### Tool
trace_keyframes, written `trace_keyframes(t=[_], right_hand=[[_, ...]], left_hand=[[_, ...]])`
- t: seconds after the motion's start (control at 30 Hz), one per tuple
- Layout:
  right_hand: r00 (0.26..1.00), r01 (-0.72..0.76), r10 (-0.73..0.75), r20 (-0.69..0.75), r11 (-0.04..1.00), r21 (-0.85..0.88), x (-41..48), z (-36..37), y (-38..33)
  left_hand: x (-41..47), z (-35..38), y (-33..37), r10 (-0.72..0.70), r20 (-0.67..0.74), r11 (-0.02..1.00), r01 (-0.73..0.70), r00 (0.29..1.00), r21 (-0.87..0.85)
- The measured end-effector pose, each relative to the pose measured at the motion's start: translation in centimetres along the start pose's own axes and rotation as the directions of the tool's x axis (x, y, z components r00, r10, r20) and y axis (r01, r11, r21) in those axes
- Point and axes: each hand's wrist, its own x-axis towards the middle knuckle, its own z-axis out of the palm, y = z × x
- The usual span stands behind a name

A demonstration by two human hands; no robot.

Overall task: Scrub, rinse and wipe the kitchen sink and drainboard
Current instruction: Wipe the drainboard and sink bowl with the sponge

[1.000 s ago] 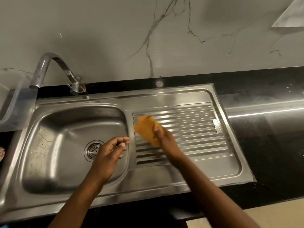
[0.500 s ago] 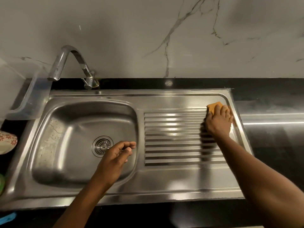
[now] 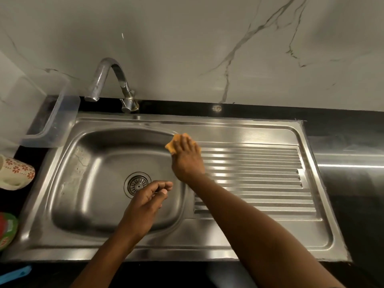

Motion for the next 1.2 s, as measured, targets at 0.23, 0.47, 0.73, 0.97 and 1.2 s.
trace_keyframes(t=[0.23,0.47,0.73,0.97,1.2], right_hand=[[0.993,-0.11,0.02,0.115,0.5,0.859,-0.9,-2.5,-2.3],[0.903,-0.132,0.43,0.018,0.237,0.963,-3.4,-9.4,10.4],[0.906,-0.313,0.375,-0.195,0.906,0.286,-2.2,-7.0,17.5],[0.995,-0.07,0.066,-0.08,0.997,-0.045,-1.2,-1.6,6.3],[0.934,0.334,-0.247,0.26,0.863,-0.379,1.6,-4.8,-1.9]], left_hand=[[0.1,-1.0,-0.2,0.022,-0.025,0.999,-0.023,0.999,-0.038],[0.3,-0.3,-0.9,0.023,-0.024,1.0,-0.023,0.999,-0.021],[-1.2,0.2,-2.6,0.017,-0.124,0.995,-0.029,0.992,-0.097],[-2.9,-1.4,-5.0,-0.092,-0.207,0.984,0.057,0.974,-0.171],[-2.9,-6.6,-5.3,-0.068,-0.172,0.987,0.041,0.983,-0.158]])
